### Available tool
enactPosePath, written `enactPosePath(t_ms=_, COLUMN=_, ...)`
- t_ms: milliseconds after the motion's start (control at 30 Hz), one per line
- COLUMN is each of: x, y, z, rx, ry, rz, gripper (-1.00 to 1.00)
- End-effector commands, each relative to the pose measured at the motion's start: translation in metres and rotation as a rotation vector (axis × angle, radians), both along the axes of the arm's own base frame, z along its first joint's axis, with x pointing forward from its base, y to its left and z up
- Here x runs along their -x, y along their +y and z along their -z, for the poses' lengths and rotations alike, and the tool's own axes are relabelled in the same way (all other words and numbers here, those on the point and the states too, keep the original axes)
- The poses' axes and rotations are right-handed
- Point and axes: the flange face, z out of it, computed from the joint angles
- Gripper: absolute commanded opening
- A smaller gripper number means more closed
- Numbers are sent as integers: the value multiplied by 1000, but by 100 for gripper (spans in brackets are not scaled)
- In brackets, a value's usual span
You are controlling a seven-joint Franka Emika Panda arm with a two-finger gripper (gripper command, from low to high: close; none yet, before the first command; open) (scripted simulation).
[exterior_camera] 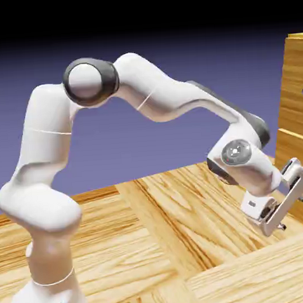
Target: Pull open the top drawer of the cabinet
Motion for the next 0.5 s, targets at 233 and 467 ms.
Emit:
enactPosePath(t_ms=233, x=-41, y=-4, z=-32, rx=-5, ry=-207, rz=133, gripper=0)
enactPosePath(t_ms=467, x=-86, y=29, z=-82, rx=2, ry=-441, rz=138, gripper=0)
